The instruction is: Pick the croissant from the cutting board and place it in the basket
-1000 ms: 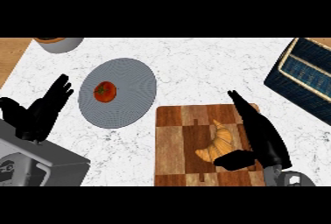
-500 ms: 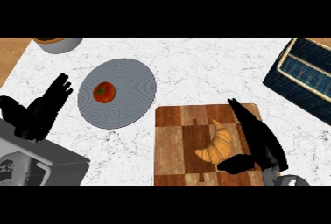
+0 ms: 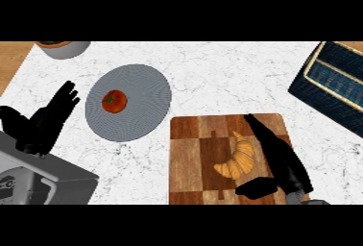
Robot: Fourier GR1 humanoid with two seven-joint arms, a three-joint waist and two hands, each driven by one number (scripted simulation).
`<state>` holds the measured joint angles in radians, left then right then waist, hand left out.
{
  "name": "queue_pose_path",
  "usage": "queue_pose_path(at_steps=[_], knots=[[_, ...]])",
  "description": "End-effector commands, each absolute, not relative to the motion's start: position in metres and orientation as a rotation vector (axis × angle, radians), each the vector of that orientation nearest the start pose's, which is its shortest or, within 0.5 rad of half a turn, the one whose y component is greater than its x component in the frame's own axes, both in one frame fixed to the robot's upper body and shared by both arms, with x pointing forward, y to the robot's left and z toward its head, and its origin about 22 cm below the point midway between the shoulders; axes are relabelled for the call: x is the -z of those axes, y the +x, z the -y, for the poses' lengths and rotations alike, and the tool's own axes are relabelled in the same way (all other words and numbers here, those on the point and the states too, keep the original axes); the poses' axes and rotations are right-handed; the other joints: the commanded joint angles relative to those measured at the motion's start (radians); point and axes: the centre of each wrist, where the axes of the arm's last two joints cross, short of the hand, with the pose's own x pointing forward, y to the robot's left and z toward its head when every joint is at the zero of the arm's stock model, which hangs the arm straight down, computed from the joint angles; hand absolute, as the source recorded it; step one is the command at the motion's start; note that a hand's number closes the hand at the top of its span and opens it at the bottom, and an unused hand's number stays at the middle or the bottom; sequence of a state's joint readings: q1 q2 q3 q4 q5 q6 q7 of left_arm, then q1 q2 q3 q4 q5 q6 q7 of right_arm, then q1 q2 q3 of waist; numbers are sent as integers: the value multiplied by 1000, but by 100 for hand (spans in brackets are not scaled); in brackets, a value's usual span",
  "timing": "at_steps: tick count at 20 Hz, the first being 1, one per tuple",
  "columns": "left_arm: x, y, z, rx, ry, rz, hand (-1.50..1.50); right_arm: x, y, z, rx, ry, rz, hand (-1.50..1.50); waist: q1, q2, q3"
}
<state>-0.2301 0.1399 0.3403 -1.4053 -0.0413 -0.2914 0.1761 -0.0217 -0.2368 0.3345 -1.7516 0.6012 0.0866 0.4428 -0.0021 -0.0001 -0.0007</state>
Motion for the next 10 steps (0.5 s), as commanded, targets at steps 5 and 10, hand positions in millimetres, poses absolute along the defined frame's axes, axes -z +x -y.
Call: queue_pose_path(at_steps=[5,10], knots=[[-27,288,-327,83,200,1394,0,-37,221,175,-858,-560,1272,-150,-2,0,1],[-28,276,-323,64,199,1394,0,-12,222,184,-873,-589,1201,-150,3,0,1]])
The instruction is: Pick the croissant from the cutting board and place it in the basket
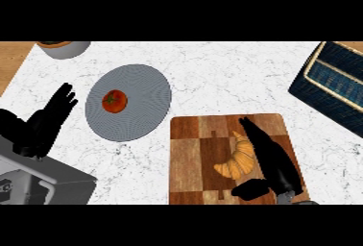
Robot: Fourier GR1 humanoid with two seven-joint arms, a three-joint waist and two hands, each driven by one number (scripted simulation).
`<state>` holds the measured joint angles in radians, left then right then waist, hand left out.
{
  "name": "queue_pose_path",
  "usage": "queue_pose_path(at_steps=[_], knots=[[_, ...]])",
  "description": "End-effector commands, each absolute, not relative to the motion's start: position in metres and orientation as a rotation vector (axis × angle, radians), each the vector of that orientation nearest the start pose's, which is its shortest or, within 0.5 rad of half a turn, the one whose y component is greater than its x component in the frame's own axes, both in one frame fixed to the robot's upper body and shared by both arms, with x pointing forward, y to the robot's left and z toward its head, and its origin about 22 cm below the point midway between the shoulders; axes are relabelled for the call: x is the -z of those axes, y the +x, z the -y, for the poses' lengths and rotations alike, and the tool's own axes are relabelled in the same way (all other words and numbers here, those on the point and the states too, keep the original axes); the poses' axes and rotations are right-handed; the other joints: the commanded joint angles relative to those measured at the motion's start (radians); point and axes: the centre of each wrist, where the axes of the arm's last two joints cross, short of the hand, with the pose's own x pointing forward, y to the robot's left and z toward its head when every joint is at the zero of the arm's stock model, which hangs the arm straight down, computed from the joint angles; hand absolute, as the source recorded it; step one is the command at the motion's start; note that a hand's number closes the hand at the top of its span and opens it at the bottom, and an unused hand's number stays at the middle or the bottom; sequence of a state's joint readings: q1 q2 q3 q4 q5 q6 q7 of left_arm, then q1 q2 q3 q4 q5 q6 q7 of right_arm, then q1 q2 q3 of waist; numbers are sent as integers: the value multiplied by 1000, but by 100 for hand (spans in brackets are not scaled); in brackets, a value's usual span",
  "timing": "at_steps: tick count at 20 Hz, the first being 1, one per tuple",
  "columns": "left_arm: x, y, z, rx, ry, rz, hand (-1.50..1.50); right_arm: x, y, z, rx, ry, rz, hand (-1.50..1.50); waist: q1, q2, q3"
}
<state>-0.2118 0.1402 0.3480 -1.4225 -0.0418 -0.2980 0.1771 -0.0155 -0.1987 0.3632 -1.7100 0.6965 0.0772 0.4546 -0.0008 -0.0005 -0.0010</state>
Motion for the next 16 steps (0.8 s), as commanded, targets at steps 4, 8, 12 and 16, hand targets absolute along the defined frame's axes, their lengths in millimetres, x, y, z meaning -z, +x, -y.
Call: queue_pose_path(at_steps=[4,8,12,16], knots=[[-42,276,-319,66,195,1372,0,-19,233,187,-882,-594,1194,-150,4,-1,2],[-27,280,-337,79,205,1399,0,-2,239,176,-1029,-613,1194,150,3,2,1],[-45,283,-317,59,181,1391,0,9,225,155,-1009,-629,1194,150,2,-1,2],[-57,299,-317,78,190,1395,0,9,229,163,-1048,-608,1206,150,-1,0,2]])
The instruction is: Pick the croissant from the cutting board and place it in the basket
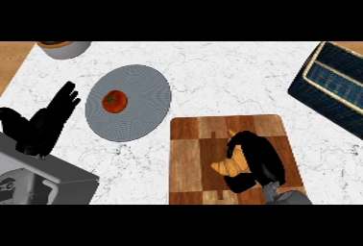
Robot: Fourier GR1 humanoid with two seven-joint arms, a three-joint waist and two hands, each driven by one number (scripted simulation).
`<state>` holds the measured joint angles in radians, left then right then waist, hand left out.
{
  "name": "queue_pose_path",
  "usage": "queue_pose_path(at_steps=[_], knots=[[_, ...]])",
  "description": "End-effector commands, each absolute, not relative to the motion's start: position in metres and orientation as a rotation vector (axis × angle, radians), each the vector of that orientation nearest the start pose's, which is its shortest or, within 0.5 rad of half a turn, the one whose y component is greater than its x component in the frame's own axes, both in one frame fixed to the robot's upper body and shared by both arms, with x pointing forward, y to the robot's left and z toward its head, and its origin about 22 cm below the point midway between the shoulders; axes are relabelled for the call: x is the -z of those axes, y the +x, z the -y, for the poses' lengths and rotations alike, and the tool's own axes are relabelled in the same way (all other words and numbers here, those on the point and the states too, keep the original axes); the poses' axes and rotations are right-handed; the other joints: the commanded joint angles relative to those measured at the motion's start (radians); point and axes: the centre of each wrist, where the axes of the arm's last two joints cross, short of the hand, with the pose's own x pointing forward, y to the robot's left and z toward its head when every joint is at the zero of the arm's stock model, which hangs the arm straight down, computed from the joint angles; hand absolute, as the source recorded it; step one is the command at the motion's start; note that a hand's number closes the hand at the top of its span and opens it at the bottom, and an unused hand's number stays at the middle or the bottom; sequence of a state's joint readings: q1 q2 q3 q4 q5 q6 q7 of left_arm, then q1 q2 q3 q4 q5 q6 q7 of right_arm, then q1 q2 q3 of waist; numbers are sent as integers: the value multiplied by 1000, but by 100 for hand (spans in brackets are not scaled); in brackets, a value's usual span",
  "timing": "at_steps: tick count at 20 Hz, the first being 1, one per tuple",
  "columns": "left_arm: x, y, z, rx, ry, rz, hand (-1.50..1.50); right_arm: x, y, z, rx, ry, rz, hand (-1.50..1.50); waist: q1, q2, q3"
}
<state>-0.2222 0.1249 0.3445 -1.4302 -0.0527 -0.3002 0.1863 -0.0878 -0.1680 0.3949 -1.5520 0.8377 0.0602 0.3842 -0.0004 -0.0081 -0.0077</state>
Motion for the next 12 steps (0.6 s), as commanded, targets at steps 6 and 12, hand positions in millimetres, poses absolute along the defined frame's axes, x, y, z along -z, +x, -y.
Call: queue_pose_path(at_steps=[6,12], knots=[[-28,288,-318,97,172,1392,0,-39,274,94,-862,-730,1101,150,19,11,7],[-38,293,-315,78,174,1393,0,-65,305,53,-811,-758,1077,150,27,11,8]])
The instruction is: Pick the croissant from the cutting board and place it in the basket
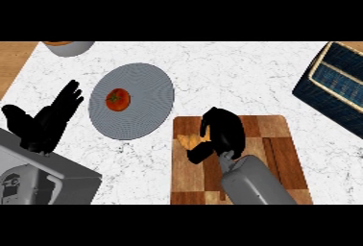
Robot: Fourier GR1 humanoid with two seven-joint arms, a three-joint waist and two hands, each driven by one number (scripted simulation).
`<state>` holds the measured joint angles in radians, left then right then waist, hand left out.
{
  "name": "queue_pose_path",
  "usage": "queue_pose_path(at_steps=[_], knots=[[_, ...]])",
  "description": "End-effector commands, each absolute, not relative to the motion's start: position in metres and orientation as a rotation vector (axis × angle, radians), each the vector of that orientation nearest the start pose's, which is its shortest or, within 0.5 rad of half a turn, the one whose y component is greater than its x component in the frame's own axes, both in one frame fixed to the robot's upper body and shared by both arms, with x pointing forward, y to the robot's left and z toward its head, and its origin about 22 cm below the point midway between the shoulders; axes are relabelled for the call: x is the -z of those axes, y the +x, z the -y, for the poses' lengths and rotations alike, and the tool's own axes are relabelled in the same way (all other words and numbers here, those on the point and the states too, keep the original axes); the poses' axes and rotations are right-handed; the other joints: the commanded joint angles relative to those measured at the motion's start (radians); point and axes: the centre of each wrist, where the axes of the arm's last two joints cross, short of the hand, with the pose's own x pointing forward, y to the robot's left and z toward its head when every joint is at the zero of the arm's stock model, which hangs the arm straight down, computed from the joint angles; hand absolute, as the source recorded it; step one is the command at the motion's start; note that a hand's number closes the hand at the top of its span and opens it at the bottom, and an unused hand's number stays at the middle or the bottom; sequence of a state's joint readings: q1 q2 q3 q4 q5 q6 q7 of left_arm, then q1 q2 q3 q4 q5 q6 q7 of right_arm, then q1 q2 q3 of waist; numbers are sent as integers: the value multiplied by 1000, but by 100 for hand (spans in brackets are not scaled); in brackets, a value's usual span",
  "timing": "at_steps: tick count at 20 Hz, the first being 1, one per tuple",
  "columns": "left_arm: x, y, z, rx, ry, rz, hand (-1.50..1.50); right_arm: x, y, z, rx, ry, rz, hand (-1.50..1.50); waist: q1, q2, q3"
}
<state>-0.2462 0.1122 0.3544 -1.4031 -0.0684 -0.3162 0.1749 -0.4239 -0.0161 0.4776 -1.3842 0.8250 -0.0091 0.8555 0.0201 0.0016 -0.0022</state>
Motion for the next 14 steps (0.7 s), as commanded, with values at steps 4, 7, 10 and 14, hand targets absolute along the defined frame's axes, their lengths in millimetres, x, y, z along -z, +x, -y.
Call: queue_pose_path(at_steps=[4,7,10,14], knots=[[-41,294,-304,87,161,1405,0,-88,289,49,-574,-623,1282,150,5,-2,4],[-41,296,-318,91,183,1394,0,-127,290,52,-412,-575,1481,150,-11,-4,4],[-43,289,-324,92,181,1396,0,-151,285,32,-365,-656,1619,150,-3,-6,3],[-25,287,-320,79,185,1376,0,-193,267,25,-283,-768,1631,150,-25,-10,1]])
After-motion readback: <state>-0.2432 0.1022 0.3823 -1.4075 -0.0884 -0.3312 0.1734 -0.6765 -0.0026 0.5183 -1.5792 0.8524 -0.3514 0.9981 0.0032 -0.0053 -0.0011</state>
